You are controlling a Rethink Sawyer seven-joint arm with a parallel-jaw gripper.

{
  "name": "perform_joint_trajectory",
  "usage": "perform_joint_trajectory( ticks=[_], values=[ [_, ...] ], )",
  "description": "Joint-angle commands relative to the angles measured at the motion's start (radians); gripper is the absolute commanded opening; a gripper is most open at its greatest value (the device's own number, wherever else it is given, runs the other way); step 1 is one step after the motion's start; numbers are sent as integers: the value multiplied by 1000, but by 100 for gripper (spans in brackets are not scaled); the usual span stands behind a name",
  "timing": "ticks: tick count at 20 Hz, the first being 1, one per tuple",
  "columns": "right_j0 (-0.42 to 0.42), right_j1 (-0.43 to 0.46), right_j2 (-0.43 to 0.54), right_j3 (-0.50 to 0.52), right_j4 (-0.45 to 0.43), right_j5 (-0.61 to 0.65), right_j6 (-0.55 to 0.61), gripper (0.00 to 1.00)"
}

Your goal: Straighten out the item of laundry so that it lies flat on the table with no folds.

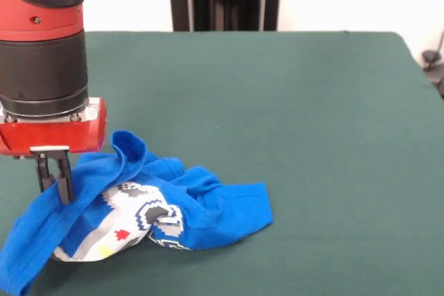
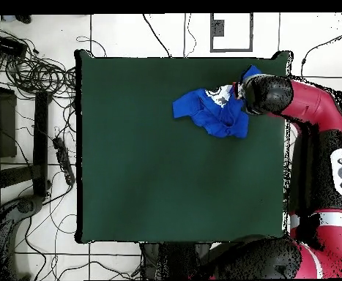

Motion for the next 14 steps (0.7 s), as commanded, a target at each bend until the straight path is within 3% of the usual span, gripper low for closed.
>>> perform_joint_trajectory(
  ticks=[1, 7, 14],
  values=[
    [8, 18, -22, -56, 29, 127, 105, 0],
    [10, 63, -9, -170, 43, 240, 87, 0],
    [64, -58, -61, 106, 65, 130, 235, 0]
  ],
)
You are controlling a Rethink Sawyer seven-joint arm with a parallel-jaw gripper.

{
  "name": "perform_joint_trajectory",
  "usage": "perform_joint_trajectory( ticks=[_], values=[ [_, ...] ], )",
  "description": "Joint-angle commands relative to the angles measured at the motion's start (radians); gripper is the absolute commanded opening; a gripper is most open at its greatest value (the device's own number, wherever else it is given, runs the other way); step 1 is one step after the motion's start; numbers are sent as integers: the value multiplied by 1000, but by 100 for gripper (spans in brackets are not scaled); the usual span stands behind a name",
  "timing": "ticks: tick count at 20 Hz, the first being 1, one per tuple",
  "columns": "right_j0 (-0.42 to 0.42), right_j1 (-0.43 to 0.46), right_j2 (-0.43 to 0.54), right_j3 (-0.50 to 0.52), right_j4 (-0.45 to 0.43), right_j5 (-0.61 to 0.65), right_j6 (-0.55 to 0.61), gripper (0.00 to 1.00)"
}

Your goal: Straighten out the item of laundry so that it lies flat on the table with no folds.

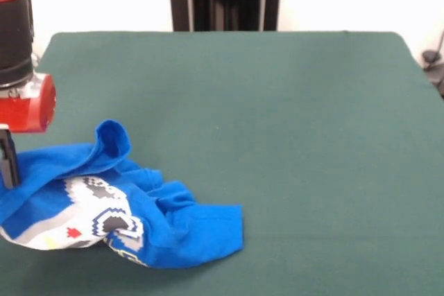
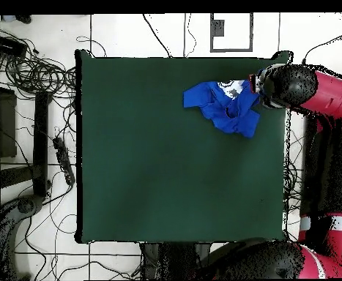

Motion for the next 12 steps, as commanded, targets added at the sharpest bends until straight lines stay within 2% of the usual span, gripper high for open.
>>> perform_joint_trajectory(
  ticks=[1, 6, 12],
  values=[
    [74, -46, -31, 220, 49, 18, 251, 0],
    [138, -72, -93, 288, 73, -46, 375, 0],
    [204, -122, -153, 373, 130, -70, 466, 0]
  ],
)
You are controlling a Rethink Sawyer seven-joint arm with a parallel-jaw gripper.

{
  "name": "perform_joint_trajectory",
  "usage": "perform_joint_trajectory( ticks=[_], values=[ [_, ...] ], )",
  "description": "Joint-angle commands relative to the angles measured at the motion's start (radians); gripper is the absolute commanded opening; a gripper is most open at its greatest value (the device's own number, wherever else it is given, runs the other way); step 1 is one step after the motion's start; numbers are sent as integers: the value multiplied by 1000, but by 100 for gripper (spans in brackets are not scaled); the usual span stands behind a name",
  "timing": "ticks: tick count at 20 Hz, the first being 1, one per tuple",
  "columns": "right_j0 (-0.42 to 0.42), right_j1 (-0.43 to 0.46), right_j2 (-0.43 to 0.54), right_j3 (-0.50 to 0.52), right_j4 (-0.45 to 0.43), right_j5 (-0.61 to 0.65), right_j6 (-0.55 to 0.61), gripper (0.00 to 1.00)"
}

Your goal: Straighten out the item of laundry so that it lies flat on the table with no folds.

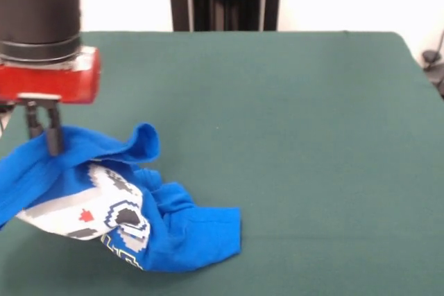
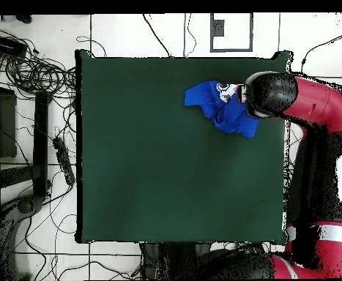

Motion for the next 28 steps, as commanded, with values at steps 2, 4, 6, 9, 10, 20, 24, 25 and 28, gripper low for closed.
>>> perform_joint_trajectory(
  ticks=[2, 4, 6, 9, 10, 20, 24, 25, 28],
  values=[
    [135, -59, -51, 267, 100, -68, 445, 0],
    [157, -62, -69, 284, 116, -88, 479, 0],
    [175, -58, -84, 294, 127, -109, 513, 0],
    [196, -47, -99, 310, 144, -148, 548, 0],
    [209, -44, -111, 314, 147, -161, 569, 0],
    [272, -15, -129, 335, 212, -218, 662, 0],
    [321, -9, -171, 344, 248, -231, 745, 0],
    [334, -8, -182, 346, 258, -228, 764, 0],
    [388, -8, -218, 358, 301, -223, 850, 0]
  ],
)
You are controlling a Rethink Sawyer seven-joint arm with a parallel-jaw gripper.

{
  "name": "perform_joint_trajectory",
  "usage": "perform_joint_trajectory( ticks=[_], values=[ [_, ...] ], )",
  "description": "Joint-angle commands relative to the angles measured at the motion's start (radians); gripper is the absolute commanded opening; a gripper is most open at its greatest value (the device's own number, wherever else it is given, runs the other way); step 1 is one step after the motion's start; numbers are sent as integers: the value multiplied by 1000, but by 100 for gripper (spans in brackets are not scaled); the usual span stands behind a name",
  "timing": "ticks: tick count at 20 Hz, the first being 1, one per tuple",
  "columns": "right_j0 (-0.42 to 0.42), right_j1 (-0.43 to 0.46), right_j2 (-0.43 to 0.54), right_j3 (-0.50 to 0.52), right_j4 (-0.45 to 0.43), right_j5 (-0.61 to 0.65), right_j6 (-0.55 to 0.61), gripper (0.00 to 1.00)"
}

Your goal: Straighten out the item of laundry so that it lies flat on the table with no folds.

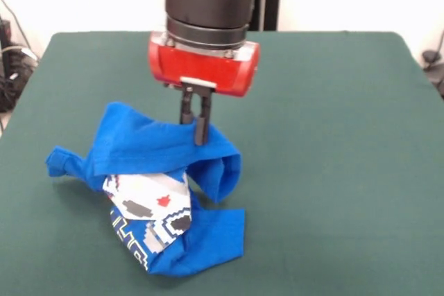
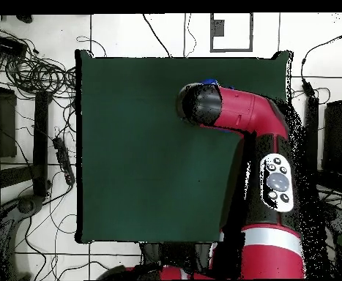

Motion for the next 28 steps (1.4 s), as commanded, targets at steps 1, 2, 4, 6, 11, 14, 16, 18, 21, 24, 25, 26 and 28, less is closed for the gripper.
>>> perform_joint_trajectory(
  ticks=[1, 2, 4, 6, 11, 14, 16, 18, 21, 24, 25, 26, 28],
  values=[
    [129, 42, -26, 176, 115, -27, 440, 0],
    [147, 41, -38, 182, 132, -30, 470, 0],
    [191, 43, -79, 181, 158, -9, 538, 0],
    [227, 45, -111, 181, 183, 16, 590, 0],
    [291, 45, -152, 198, 236, 46, 682, 0],
    [332, 49, -164, 223, 300, 50, 792, 0],
    [363, 60, -187, 213, 312, 65, 835, 0],
    [371, 62, -181, 218, 320, 50, 839, 0],
    [372, 83, -187, 199, 314, 42, 837, 0],
    [371, 96, -191, 190, 302, 13, 845, 0],
    [366, 96, -189, 190, 300, 9, 844, 0],
    [366, 97, -189, 190, 299, 4, 849, 0],
    [360, 99, -186, 192, 301, -13, 852, 0]
  ],
)
